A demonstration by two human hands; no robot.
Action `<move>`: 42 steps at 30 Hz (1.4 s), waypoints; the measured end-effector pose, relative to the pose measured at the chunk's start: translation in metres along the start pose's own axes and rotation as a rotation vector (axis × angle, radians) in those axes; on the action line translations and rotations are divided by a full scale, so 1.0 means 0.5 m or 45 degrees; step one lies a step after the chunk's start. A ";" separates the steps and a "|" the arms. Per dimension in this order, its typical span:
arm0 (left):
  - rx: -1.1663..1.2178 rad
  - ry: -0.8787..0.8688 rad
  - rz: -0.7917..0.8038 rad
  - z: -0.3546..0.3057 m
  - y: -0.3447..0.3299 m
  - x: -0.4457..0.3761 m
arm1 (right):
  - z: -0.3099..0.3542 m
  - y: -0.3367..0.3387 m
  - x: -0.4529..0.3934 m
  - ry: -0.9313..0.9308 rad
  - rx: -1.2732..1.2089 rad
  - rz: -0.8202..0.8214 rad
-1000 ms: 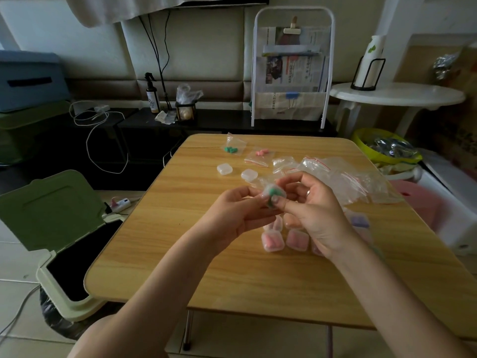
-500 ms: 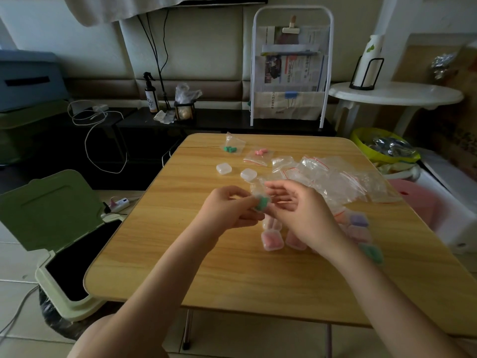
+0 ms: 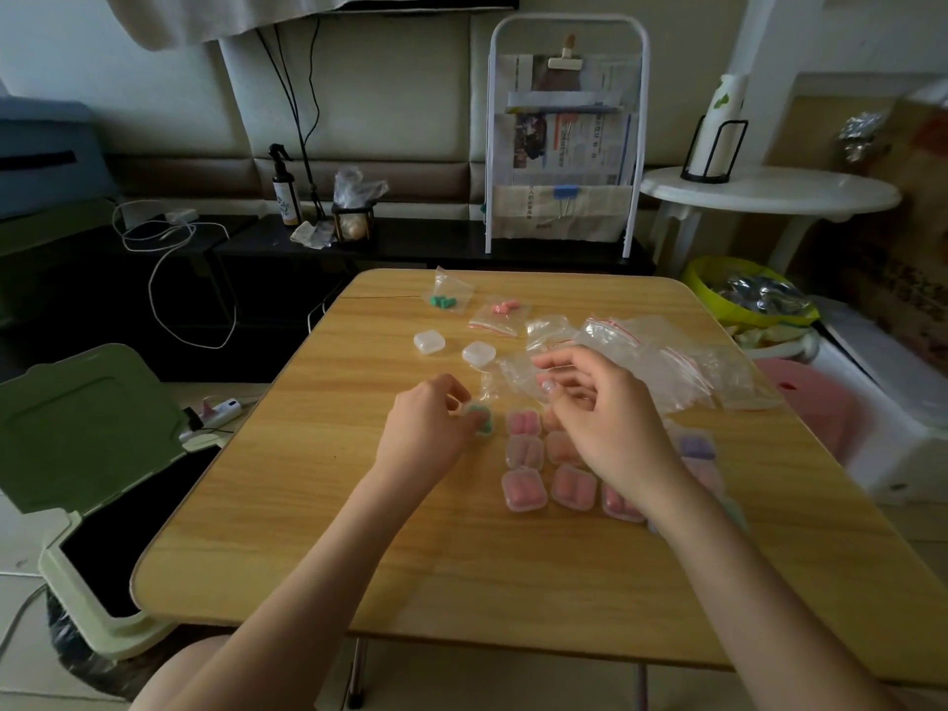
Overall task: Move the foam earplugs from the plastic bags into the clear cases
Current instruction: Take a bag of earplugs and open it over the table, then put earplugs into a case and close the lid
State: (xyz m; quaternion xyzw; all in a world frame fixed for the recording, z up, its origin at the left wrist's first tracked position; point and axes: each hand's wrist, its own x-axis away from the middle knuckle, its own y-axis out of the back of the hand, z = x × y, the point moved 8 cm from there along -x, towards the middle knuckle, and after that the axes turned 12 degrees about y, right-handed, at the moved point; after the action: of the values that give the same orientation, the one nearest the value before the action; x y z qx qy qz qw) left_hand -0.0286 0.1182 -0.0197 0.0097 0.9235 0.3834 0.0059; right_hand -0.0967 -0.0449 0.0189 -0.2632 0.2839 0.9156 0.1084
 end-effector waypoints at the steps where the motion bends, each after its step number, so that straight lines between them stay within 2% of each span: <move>1: -0.028 0.009 -0.015 0.003 -0.002 -0.003 | 0.000 0.000 -0.001 0.011 0.018 -0.002; 8: -0.055 0.023 0.028 0.016 -0.009 -0.018 | -0.022 -0.009 0.001 -0.053 0.080 0.041; 14: -0.014 -0.029 -0.182 0.003 0.034 -0.061 | -0.051 -0.032 -0.007 -0.099 0.124 0.046; 17: -0.103 -0.091 -0.154 -0.009 0.030 -0.107 | -0.047 -0.039 -0.036 -0.051 0.220 0.068; 20: -0.218 -0.106 -0.067 0.006 0.010 -0.141 | -0.044 -0.059 -0.097 -0.007 0.319 0.157; 24: -0.177 -0.068 -0.033 0.030 0.005 -0.150 | -0.062 -0.124 -0.187 -0.001 0.530 0.358; 27: -0.127 -0.075 -0.038 0.032 0.017 -0.152 | -0.090 -0.180 -0.221 -0.095 0.648 0.508; 31: -0.007 -0.067 -0.090 0.034 0.043 -0.150 | -0.125 -0.213 -0.231 -0.165 0.724 0.514; 33: 0.028 -0.066 -0.094 0.038 0.051 -0.155 | -0.130 -0.215 -0.234 -0.164 0.650 0.460; 37: 0.113 -0.159 0.096 0.032 0.034 -0.152 | -0.086 -0.213 -0.229 -0.170 0.107 0.280; 40: 0.253 -0.216 -0.027 0.023 0.054 -0.147 | -0.064 -0.240 -0.217 -0.173 -0.148 0.391; 42: 0.344 -0.176 -0.117 0.026 0.076 -0.145 | -0.064 -0.237 -0.227 -0.174 -0.171 0.359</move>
State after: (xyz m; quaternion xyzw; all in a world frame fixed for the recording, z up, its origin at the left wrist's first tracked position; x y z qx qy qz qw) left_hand 0.0445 0.1527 -0.0018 -0.0058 0.9636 0.2533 0.0855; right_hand 0.0530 0.0275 0.0032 -0.1647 0.2480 0.9545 -0.0199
